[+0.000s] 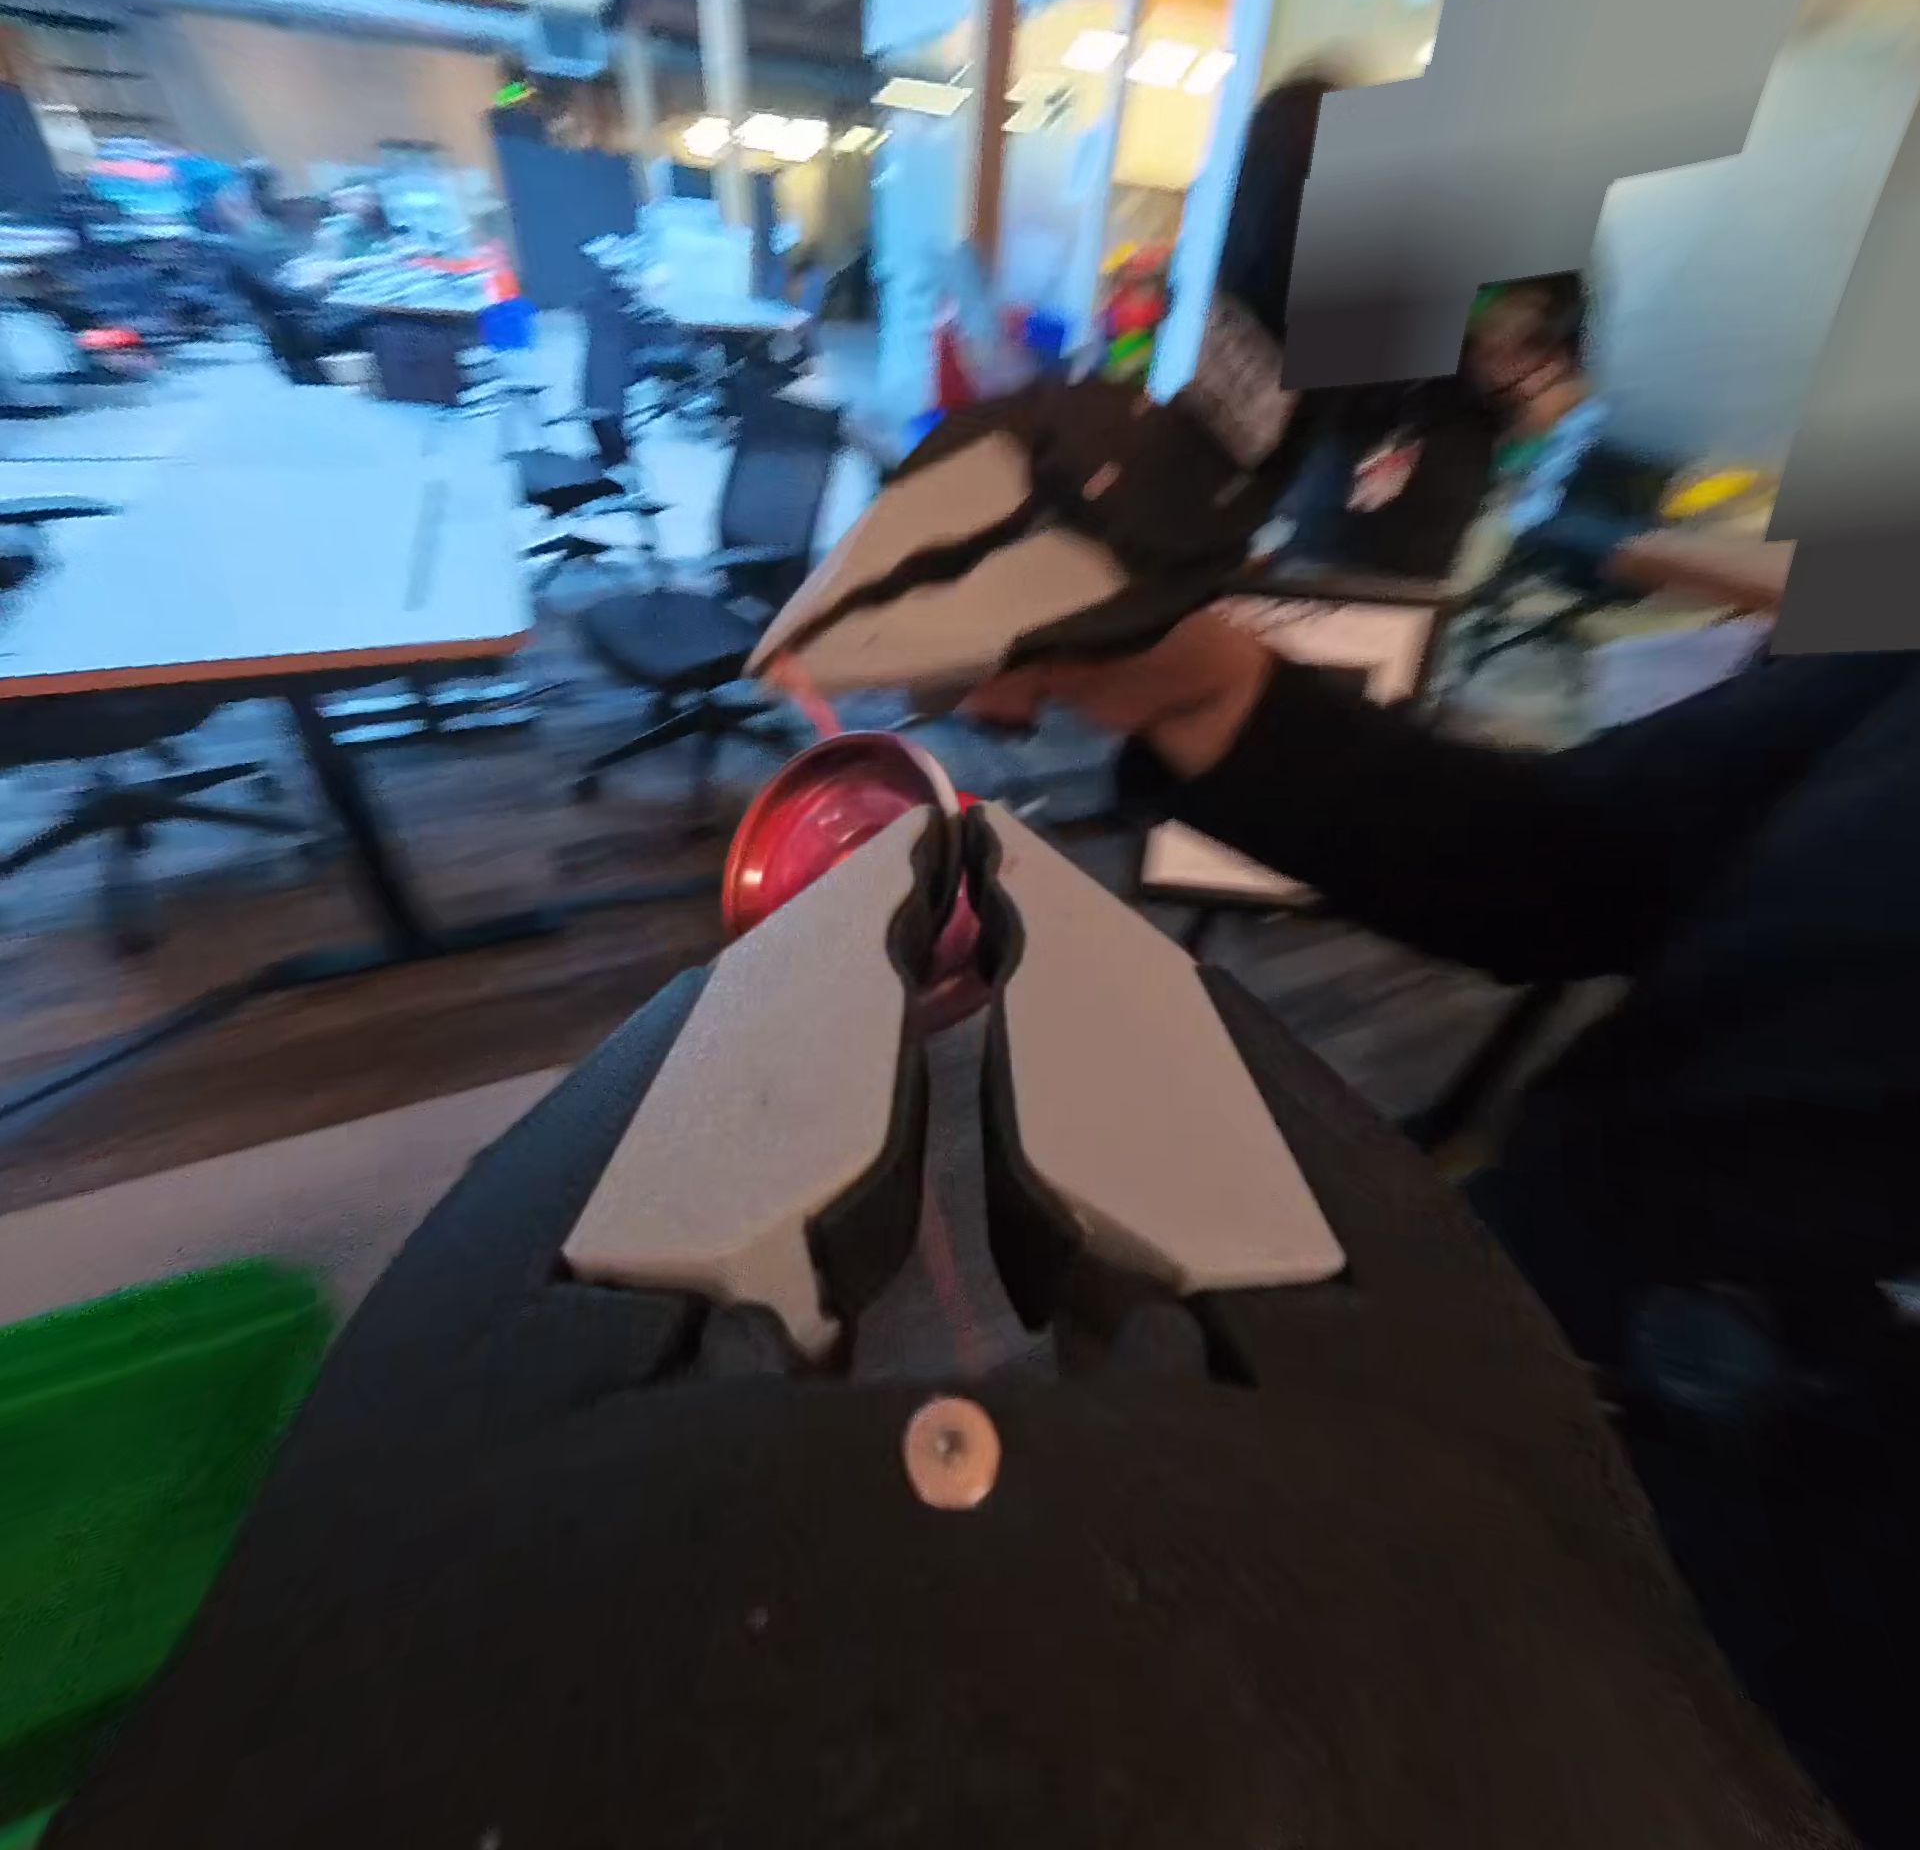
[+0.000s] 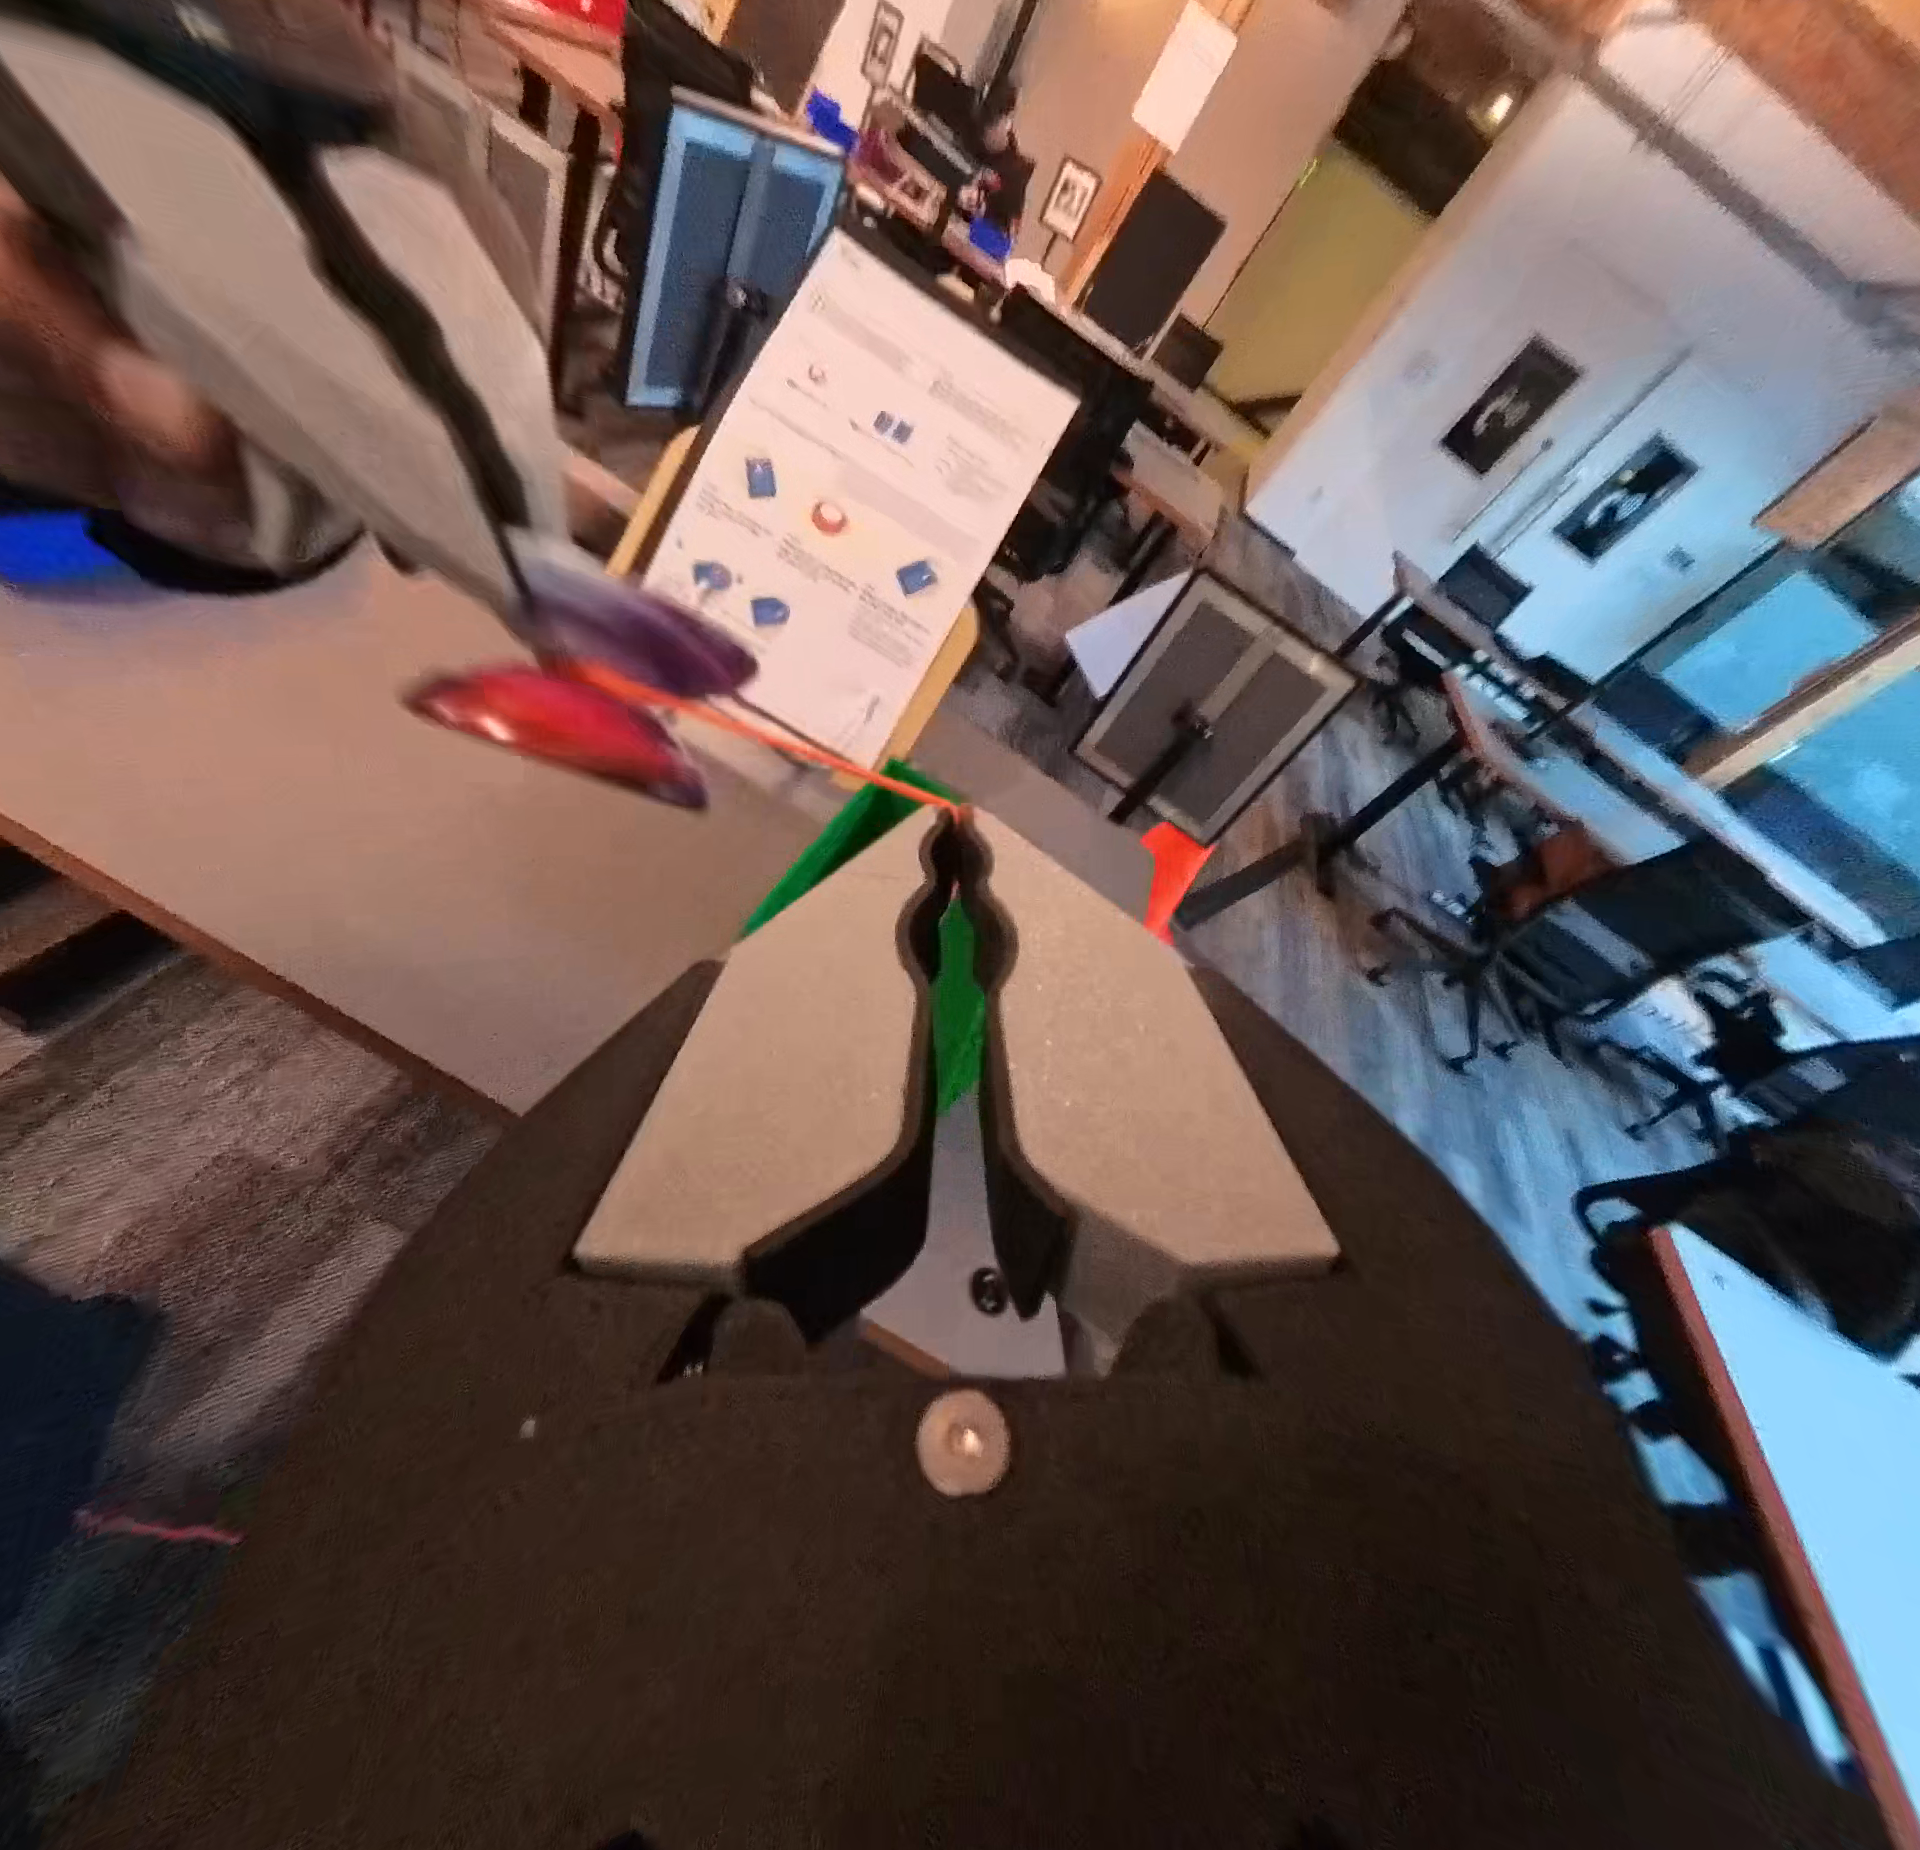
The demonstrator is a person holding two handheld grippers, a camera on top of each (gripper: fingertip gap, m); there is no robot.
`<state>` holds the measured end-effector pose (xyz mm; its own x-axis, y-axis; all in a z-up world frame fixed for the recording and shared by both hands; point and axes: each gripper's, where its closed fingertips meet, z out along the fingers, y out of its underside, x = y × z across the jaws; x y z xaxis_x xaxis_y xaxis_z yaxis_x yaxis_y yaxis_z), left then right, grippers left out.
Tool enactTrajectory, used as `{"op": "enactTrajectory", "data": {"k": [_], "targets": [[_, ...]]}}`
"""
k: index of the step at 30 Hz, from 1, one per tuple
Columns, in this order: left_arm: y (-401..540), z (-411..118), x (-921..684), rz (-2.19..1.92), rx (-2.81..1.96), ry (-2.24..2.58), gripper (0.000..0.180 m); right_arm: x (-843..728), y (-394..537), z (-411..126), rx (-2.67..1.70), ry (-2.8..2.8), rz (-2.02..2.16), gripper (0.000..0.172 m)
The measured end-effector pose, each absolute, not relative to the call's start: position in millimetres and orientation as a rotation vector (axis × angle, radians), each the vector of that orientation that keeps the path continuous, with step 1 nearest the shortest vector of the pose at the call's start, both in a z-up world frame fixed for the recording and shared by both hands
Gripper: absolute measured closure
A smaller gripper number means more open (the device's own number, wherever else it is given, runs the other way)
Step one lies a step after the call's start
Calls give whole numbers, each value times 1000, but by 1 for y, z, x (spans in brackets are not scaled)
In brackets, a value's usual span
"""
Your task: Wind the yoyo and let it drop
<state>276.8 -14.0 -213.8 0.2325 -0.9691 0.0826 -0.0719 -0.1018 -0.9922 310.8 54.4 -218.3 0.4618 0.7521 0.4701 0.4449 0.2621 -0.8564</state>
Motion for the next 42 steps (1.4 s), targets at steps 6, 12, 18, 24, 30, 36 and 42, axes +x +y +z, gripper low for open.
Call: {"op": "enactTrajectory", "data": {"k": [6, 12, 18, 24, 30, 36, 42], "targets": [[-39, -171, 239, -1459, -1223, 985, 180, 217, 13, -249, -1368, -1035, 657, 172], [1, -173, 218, -1172, -1254, 970, 179, 164, -34, -223, -1298, -959, 758, 172], [13, -178, 220, -992, -1270, 1035, 179, 194, -33, -193, -1359, -1103, 607, 172], [-2, -173, 240, -1074, -1300, 1129, 179, 259, 18, -157, -1245, -1158, 66, 172], [-35, -136, 256, -1433, -1180, 1090, 180, 248, 24, -184, -1070, -1110, 362, 172], [-21, -133, 264, -1501, -1207, 942, 179, 227, 9, -213, -1118, -842, 840, 172], [23, -160, 252, -1012, -1334, 882, 178, 199, -30, -225, -1207, -897, 1110, 172]]}}
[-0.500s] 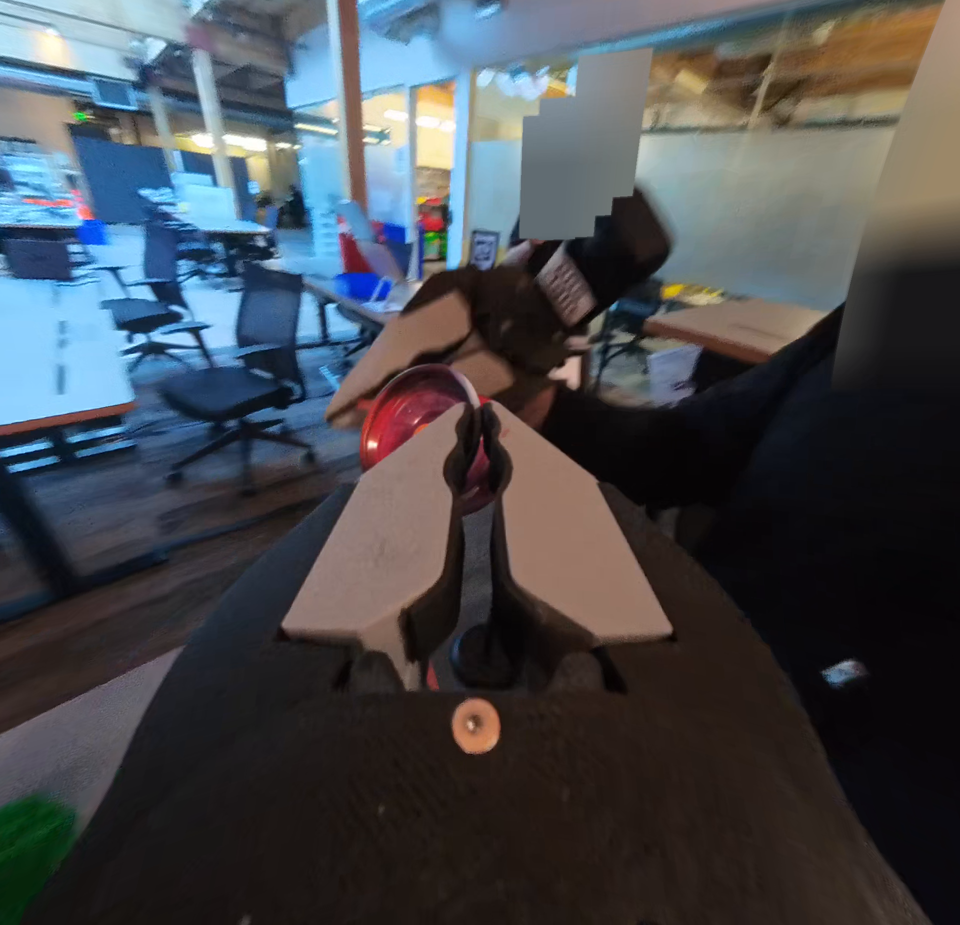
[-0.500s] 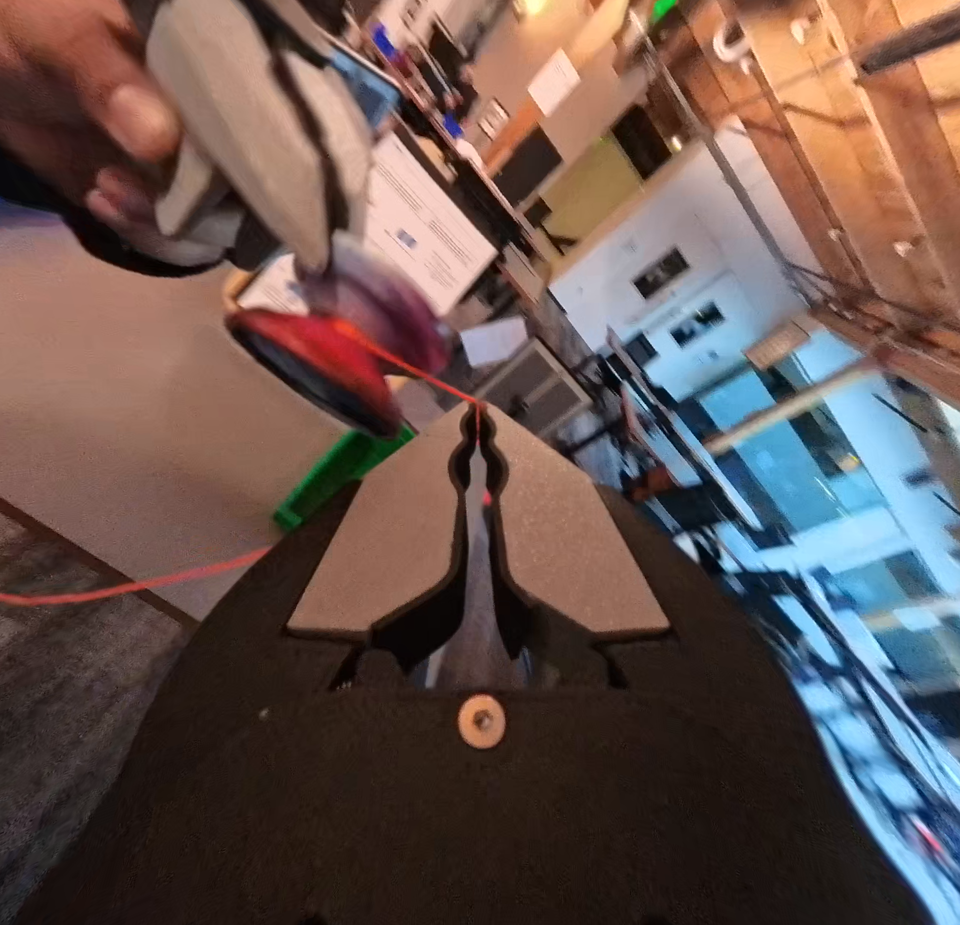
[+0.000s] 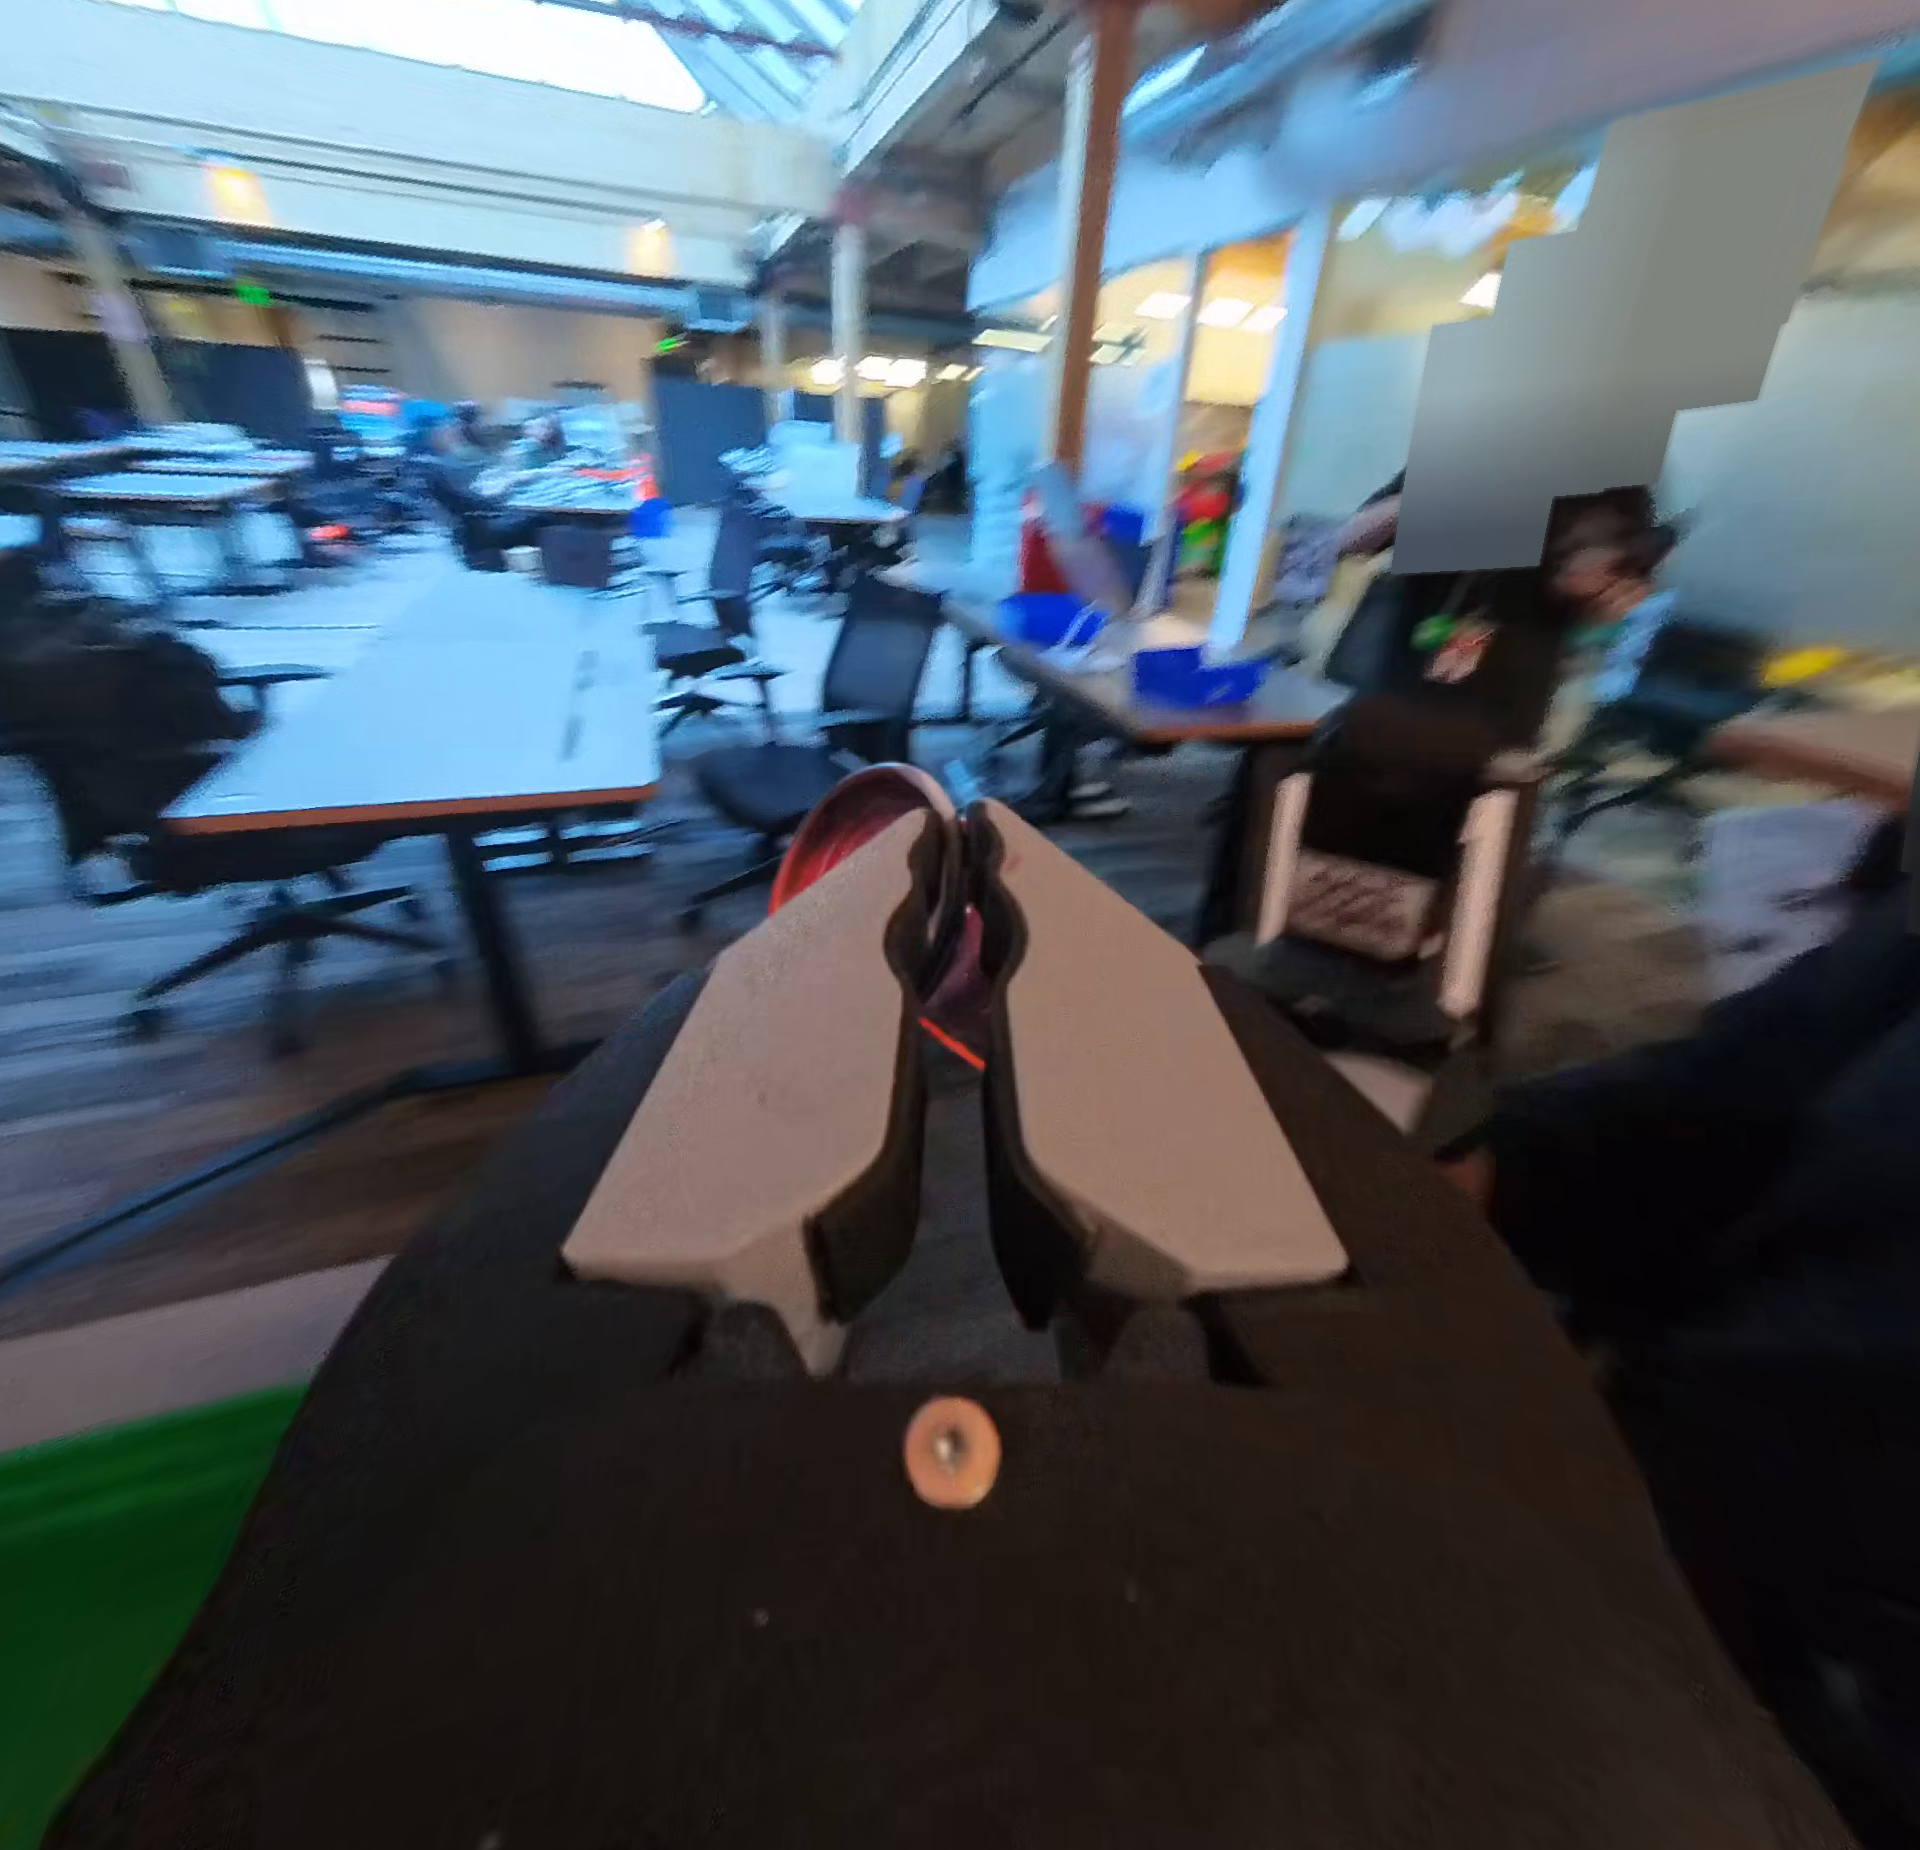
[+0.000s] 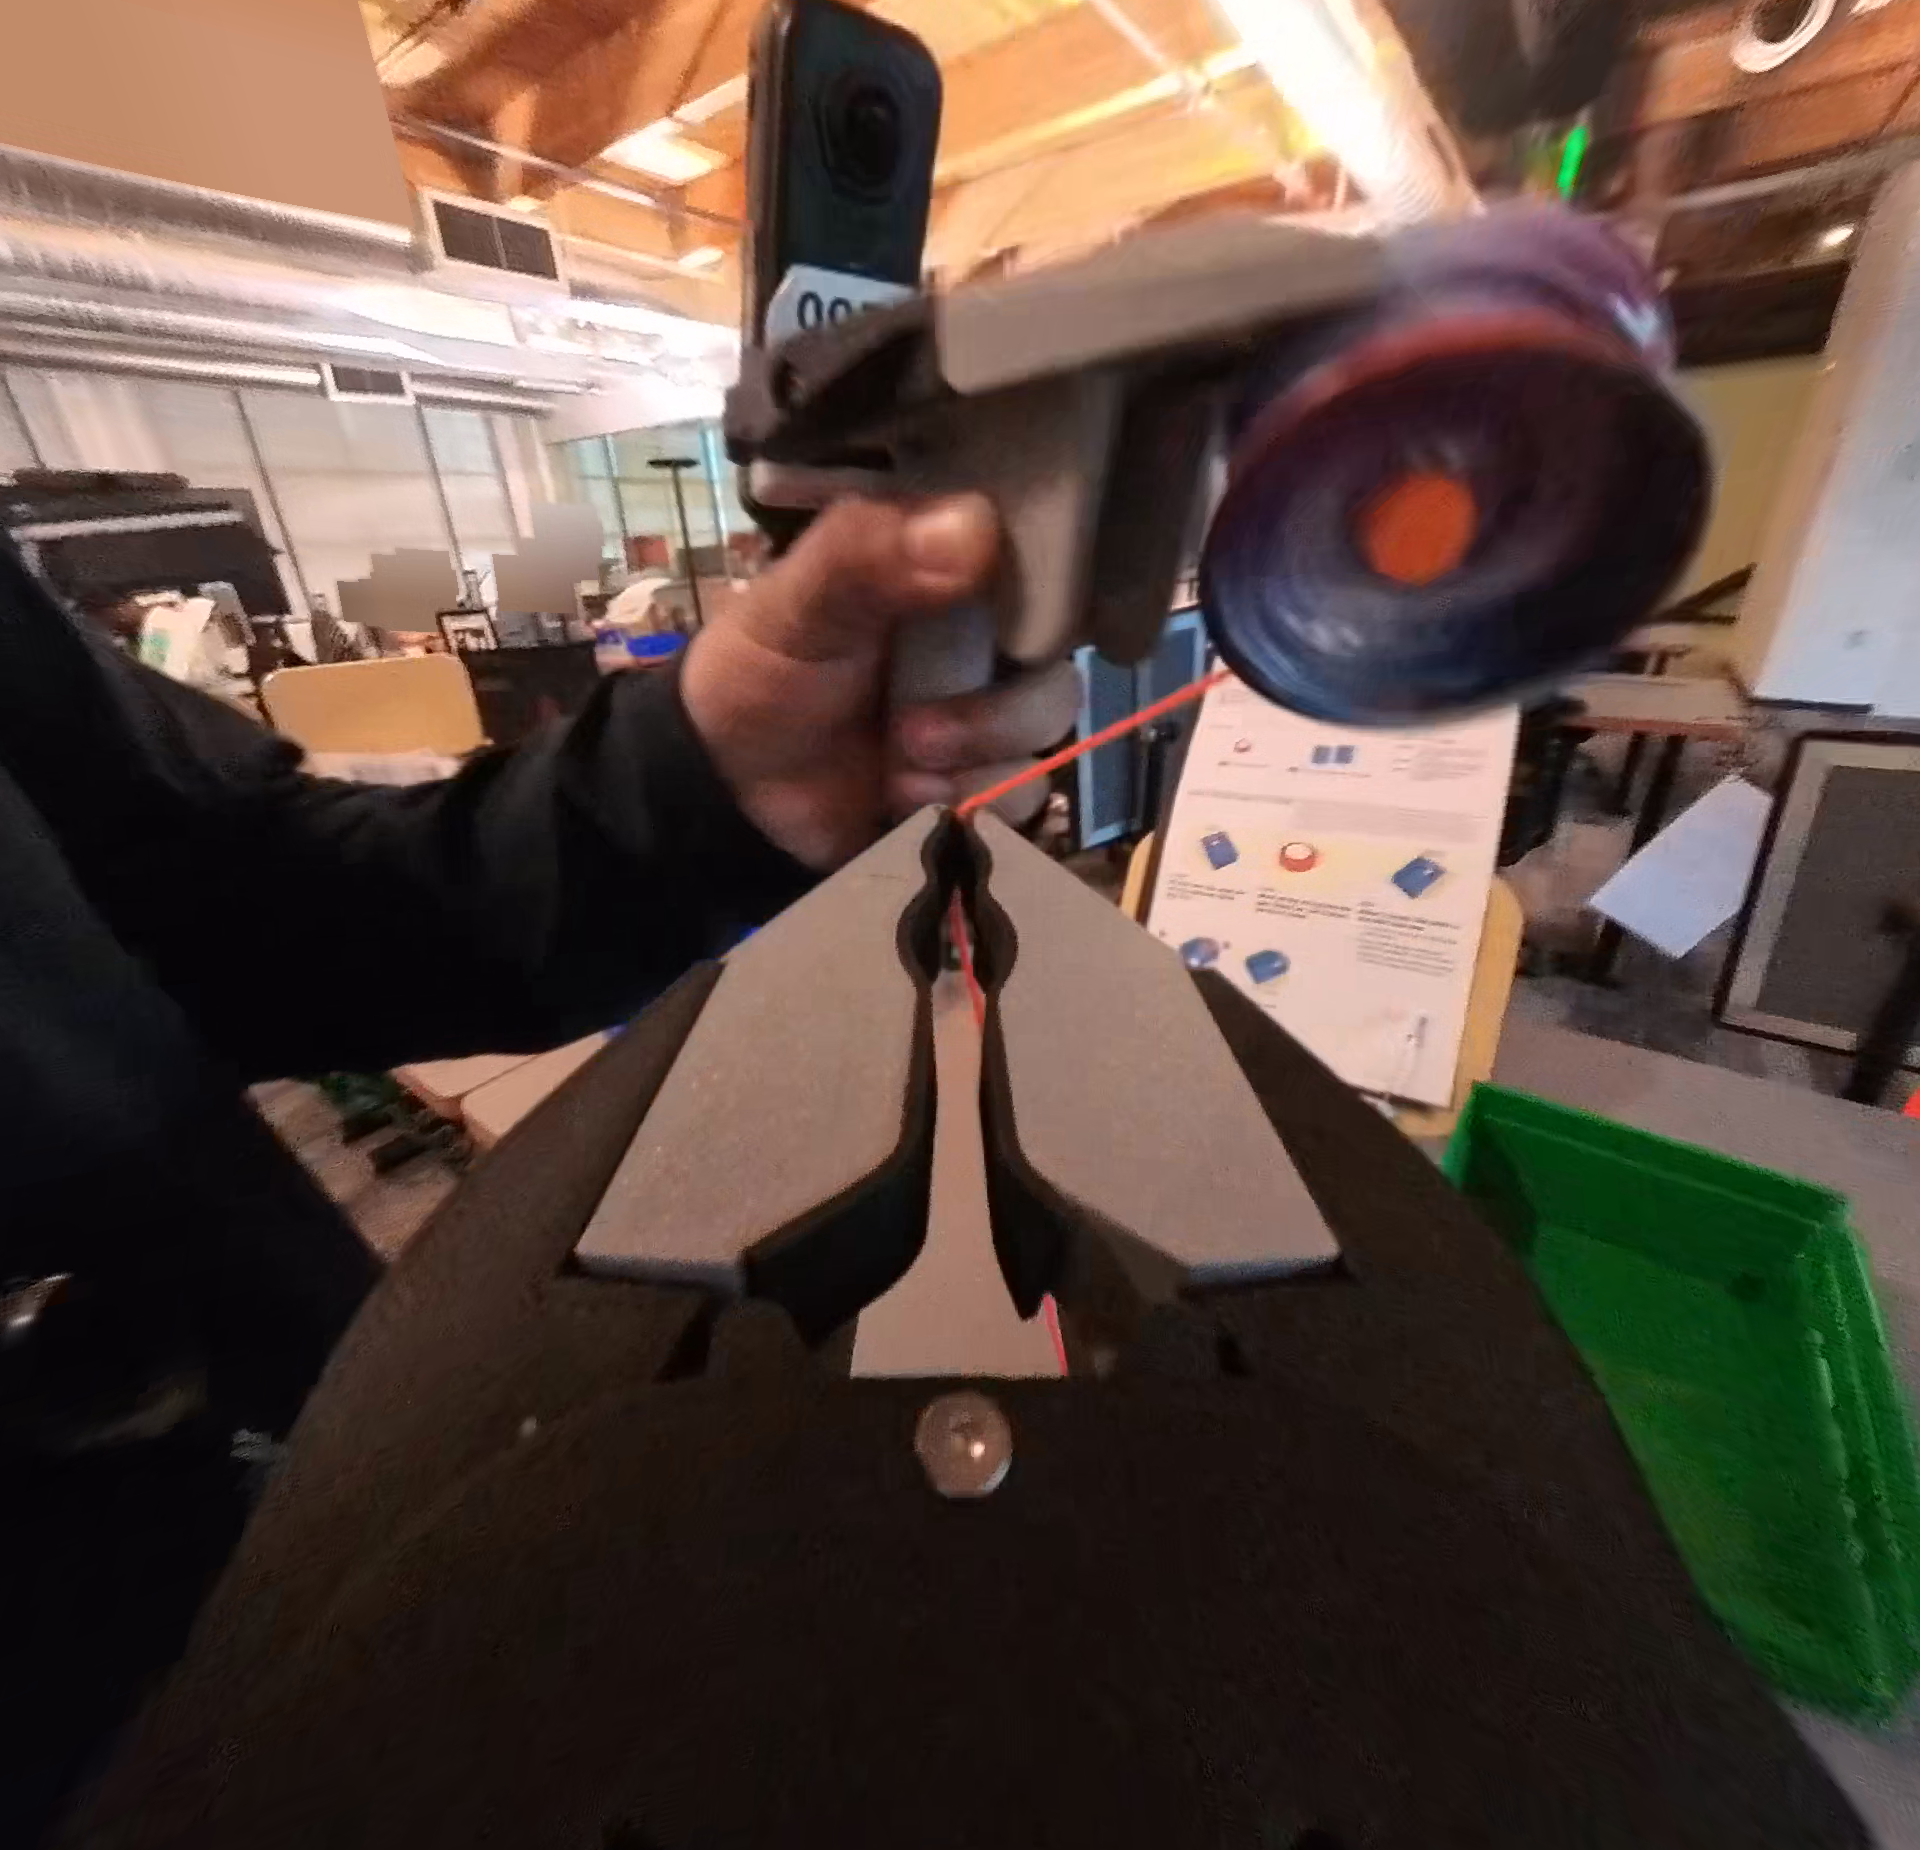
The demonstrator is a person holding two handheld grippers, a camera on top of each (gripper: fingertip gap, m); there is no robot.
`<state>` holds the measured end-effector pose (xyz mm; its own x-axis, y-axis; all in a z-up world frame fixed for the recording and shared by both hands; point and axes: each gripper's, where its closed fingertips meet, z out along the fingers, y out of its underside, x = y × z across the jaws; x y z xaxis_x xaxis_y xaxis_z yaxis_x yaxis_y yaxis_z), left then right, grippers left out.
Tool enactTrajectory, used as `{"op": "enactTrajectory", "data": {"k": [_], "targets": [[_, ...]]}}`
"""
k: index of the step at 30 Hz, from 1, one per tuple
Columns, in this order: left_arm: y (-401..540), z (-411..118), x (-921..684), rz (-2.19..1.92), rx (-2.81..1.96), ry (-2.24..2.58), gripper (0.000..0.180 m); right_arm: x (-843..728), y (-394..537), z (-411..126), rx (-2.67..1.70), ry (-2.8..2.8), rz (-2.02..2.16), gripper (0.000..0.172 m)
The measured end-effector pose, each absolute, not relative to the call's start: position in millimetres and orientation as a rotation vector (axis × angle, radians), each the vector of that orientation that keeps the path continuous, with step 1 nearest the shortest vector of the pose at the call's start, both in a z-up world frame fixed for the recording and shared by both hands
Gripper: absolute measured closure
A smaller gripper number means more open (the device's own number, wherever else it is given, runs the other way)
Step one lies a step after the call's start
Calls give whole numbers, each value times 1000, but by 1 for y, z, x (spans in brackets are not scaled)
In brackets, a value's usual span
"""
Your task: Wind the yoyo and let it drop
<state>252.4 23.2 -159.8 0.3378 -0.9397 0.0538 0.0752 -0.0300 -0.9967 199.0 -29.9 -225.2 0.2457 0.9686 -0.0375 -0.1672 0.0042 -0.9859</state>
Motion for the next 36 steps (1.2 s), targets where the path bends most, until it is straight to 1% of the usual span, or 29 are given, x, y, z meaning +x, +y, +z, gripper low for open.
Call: {"op": "enactTrajectory", "data": {"k": [4, 8, 11, 14, 16, 18, 22, 25, 27, 30, 32, 34, 36], "targets": [[32, -191, 243, -844, -1421, 962, 178, 203, -50, -210, -1194, -1057, 1059, 172], [24, -204, 237, -861, -1449, 1015, 179, 232, -23, -194, -1208, -1160, 672, 172], [5, -204, 241, -1012, -1416, 1061, 179, 256, 0, -175, -1210, -1140, 465, 172], [-27, -191, 249, -1294, -1304, 1114, 180, 273, 28, -186, -1253, -1150, 245, 172], [-40, -174, 247, -1452, -1222, 1093, 179, 262, 26, -207, -1300, -1154, 354, 172], [-38, -161, 246, -1489, -1186, 1064, 180, 240, 12, -227, -1312, -1138, 505, 172], [-26, -150, 250, -1511, -1172, 1001, 180, 200, -13, -245, -1292, -989, 751, 172], [3, -161, 255, -1300, -1237, 956, 180, 181, -35, -241, -1268, -939, 905, 172], [16, -176, 256, -1152, -1284, 991, 180, 187, -40, -227, -1238, -919, 887, 172], [17, -191, 259, -1086, -1317, 1053, 179, 214, -33, -203, -1249, -902, 836, 172], [16, -198, 260, -1044, -1333, 1097, 180, 241, -13, -198, -1309, -909, 680, 172], [10, -198, 263, -1107, -1328, 1120, 180, 265, 4, -193, -1325, -933, 506, 172], [7, -202, 268, -1119, -1338, 1158, 180, 277, 11, -183, -1302, -949, 417, 172]]}}
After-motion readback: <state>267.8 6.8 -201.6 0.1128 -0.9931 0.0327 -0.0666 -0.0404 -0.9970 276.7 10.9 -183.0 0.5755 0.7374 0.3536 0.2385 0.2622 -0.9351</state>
